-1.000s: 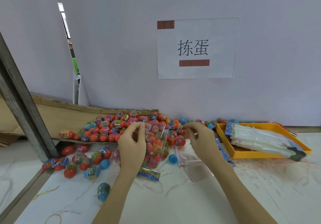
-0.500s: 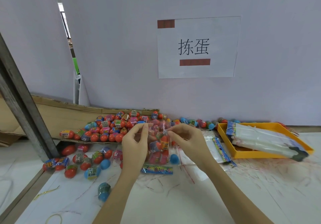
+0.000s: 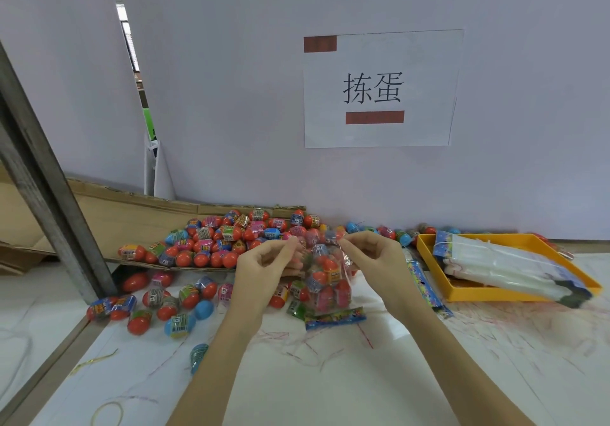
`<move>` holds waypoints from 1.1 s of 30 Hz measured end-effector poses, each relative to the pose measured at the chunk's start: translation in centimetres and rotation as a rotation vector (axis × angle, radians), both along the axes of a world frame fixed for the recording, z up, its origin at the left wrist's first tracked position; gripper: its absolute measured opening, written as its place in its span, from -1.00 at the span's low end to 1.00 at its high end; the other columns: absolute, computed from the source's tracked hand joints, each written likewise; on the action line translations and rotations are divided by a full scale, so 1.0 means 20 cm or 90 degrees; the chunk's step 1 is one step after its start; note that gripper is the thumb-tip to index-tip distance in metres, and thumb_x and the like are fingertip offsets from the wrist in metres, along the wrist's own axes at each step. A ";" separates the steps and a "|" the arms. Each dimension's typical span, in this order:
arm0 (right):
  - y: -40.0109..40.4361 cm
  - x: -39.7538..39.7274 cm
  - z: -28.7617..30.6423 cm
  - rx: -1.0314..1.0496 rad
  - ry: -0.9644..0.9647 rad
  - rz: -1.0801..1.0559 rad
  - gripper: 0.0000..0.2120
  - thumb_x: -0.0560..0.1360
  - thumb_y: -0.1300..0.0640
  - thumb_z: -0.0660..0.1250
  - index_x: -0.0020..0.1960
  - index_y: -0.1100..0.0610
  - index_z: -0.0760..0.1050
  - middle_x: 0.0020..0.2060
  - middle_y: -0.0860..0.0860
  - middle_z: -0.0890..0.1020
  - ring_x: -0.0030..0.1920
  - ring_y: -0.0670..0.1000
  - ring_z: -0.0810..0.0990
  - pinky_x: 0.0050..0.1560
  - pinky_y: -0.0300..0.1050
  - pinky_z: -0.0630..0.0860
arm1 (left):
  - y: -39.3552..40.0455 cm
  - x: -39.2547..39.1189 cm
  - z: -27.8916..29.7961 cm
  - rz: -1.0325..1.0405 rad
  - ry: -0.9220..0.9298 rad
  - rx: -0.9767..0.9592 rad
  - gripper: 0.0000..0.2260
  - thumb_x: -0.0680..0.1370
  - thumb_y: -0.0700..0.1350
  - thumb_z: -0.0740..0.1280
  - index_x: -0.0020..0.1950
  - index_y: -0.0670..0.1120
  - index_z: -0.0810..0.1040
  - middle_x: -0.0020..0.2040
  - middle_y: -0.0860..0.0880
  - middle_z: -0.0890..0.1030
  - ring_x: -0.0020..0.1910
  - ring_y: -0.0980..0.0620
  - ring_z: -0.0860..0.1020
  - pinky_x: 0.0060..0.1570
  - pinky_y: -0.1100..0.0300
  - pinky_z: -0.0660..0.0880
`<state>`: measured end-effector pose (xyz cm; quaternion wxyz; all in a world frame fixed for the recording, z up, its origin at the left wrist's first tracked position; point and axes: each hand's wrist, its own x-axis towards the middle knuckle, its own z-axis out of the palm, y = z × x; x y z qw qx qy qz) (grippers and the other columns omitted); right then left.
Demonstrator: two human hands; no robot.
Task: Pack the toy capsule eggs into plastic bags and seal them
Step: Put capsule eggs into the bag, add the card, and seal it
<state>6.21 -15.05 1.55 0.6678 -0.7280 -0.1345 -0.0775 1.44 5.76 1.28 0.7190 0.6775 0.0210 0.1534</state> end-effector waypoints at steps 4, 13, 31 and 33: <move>-0.01 0.01 -0.01 -0.016 0.002 0.000 -0.95 0.57 0.11 0.48 0.00 0.00 0.72 -0.15 -0.08 0.75 -0.10 -0.09 0.71 -0.07 -0.27 0.63 | 0.03 0.01 -0.02 -0.022 0.022 0.057 -0.91 0.56 -0.17 0.51 0.05 -0.07 0.75 -0.10 -0.05 0.77 -0.07 -0.04 0.74 0.03 0.13 0.68; -0.08 0.01 0.02 -0.035 0.022 0.062 -0.89 0.52 0.21 0.50 0.00 0.03 0.74 -0.14 -0.03 0.77 -0.09 -0.03 0.74 -0.08 -0.25 0.65 | 0.06 0.02 -0.02 0.002 0.030 0.053 -0.92 0.57 -0.24 0.49 0.03 -0.12 0.74 -0.11 -0.04 0.77 -0.07 0.00 0.74 -0.05 0.21 0.67; -0.13 0.01 0.03 -0.045 0.021 0.095 -0.79 0.55 0.31 0.44 -0.06 0.04 0.76 -0.10 0.00 0.76 -0.03 -0.03 0.73 -0.06 -0.29 0.62 | 0.12 0.00 -0.01 -0.068 -0.062 0.150 -0.79 0.57 -0.29 0.47 0.05 0.01 0.78 -0.01 0.05 0.78 0.01 0.08 0.73 -0.04 0.30 0.64; -0.12 0.01 0.03 -0.049 0.021 0.087 -0.81 0.55 0.32 0.45 -0.06 0.06 0.76 -0.11 -0.01 0.76 -0.03 -0.04 0.73 -0.05 -0.27 0.63 | 0.12 0.00 -0.02 -0.059 -0.079 0.173 -0.78 0.58 -0.29 0.46 0.05 0.02 0.77 -0.01 0.07 0.77 0.02 0.08 0.73 -0.02 0.28 0.65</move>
